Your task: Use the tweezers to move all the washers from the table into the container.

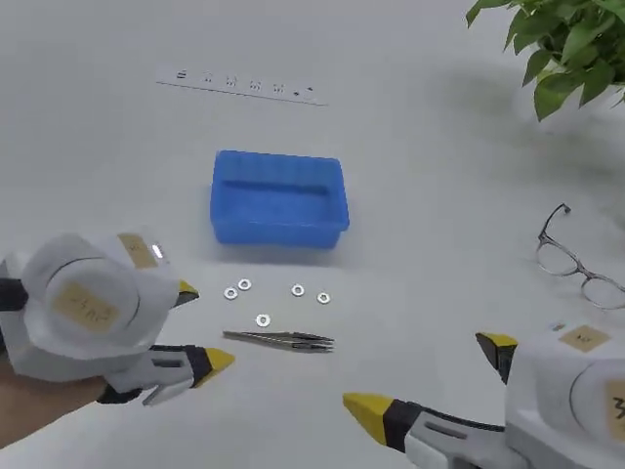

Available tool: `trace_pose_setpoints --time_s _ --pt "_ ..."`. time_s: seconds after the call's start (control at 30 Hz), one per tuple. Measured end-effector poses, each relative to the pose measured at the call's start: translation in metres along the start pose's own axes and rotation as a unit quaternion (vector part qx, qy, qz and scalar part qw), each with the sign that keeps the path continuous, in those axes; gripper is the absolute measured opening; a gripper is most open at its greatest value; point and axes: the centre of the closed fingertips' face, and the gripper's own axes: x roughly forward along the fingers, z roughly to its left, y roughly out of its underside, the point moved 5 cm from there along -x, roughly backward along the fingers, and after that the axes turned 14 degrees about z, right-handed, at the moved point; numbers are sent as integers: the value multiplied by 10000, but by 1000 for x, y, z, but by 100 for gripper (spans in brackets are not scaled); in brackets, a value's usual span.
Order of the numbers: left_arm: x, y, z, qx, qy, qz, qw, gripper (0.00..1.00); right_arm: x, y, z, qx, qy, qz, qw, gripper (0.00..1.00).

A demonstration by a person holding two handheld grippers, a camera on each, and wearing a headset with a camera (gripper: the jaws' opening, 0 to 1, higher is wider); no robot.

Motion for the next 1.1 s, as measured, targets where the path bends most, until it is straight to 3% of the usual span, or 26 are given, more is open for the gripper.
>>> trace_pose_setpoints --time_s 0.23,0.4,0.63,0.7,0.87,1.0,1.03,1.1 --pt "24 -4 -1 534 162 342 9979 29 4 3 7 -110 -266 181 9994 77" --pt "37 -4 1 593 243 499 9967 22 6 4 11 -317 -402 303 9982 55" --pt "49 -5 6 724 339 703 9943 12 10 10 14 -588 -602 551 9949 31" --pt "53 -5 6 785 358 775 9933 11 11 11 13 -743 -489 573 9944 24" --pt "59 -5 6 887 437 881 9912 8 12 12 13 -736 -588 625 9936 19" --pt "64 -3 5 1116 433 1050 9872 4 13 12 15 -732 -621 651 9933 12" --pt "65 -6 6 1217 436 941 9871 3 13 13 16 -724 -654 658 9931 12" --pt "65 -5 7 1270 457 1007 9857 2 14 13 18 -704 -690 664 9929 13"
